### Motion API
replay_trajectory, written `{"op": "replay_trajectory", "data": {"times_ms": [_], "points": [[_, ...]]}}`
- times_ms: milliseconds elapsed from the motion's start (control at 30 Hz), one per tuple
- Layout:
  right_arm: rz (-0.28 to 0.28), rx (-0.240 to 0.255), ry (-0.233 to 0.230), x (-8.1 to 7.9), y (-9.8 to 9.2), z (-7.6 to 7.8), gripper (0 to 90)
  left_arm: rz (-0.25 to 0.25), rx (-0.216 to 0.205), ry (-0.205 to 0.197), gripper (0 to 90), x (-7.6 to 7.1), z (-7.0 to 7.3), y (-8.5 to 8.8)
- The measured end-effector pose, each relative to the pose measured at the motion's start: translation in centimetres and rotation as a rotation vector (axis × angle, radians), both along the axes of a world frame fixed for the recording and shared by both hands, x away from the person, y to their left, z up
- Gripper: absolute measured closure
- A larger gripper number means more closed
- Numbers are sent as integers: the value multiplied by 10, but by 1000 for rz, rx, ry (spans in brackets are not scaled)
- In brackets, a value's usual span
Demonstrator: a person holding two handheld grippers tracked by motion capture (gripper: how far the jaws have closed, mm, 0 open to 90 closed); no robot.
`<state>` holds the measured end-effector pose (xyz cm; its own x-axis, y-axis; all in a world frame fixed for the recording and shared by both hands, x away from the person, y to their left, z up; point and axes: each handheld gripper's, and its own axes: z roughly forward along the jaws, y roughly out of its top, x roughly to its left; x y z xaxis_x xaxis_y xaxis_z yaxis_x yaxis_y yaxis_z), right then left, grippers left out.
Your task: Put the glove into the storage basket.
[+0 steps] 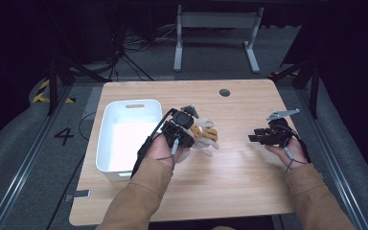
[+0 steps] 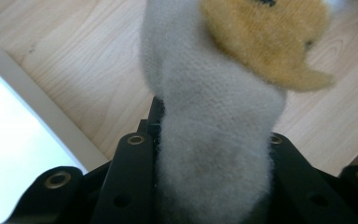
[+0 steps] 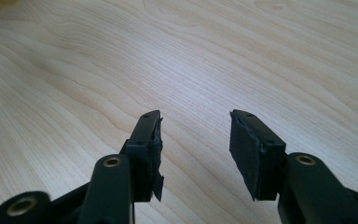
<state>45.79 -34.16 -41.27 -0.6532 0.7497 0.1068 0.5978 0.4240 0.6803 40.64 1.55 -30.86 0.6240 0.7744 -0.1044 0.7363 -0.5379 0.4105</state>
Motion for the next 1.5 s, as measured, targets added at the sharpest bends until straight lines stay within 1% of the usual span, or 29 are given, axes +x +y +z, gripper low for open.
{"op": "replay_trajectory", "data": {"times_ms": [33,133,167,267,300,367,433,467,533,567,667,767,867,967,1000,1067,1167,1200,1300,1333,1400,1433,1500], "points": [[4,-10,3,0,0,-1,539,8,-1,3,704,2,1,0],[3,-8,3,0,1,0,543,30,3,15,704,7,3,3],[3,-6,4,-1,1,0,545,39,-2,25,704,9,3,4],[3,-2,5,-1,1,1,550,88,-2,33,704,15,5,10],[3,-2,5,-1,1,1,550,88,-2,33,703,15,5,10],[1,-2,8,-1,0,1,550,111,4,39,703,20,7,14],[-2,-4,13,-1,0,0,551,133,-1,50,703,26,10,17],[-2,-4,13,-1,0,0,551,133,-1,50,703,26,10,17],[-4,-3,16,-1,0,0,551,146,-5,64,703,29,12,18],[-5,-3,17,-1,0,0,552,138,-9,68,703,30,13,18],[-4,-3,18,-1,0,-1,554,144,-19,91,702,34,14,18],[-1,-2,19,-1,0,-1,555,158,-16,101,702,37,15,18],[-5,-4,20,-1,-1,-2,555,182,-24,129,702,41,16,19],[-5,-2,22,-1,-2,-2,557,202,-32,148,702,46,16,18],[-3,0,22,-2,-2,-2,558,208,-37,151,703,47,16,18],[-2,1,24,-2,-2,-2,558,216,-32,153,703,49,16,17],[-6,-1,22,-3,-2,-2,559,217,-35,158,703,51,17,16],[-7,0,23,-3,-2,-2,560,218,-39,167,703,51,18,16],[-7,-1,23,-3,-3,-2,560,229,-45,166,702,52,19,17],[-7,0,24,-4,-3,-2,560,228,-50,171,702,52,20,18],[-7,0,23,-4,-3,-2,561,241,-77,174,701,53,21,21],[-7,-3,23,-4,-3,-2,561,252,-82,175,701,53,21,22],[-9,-3,22,-5,-3,-2,562,270,-83,164,701,53,22,24]]}}
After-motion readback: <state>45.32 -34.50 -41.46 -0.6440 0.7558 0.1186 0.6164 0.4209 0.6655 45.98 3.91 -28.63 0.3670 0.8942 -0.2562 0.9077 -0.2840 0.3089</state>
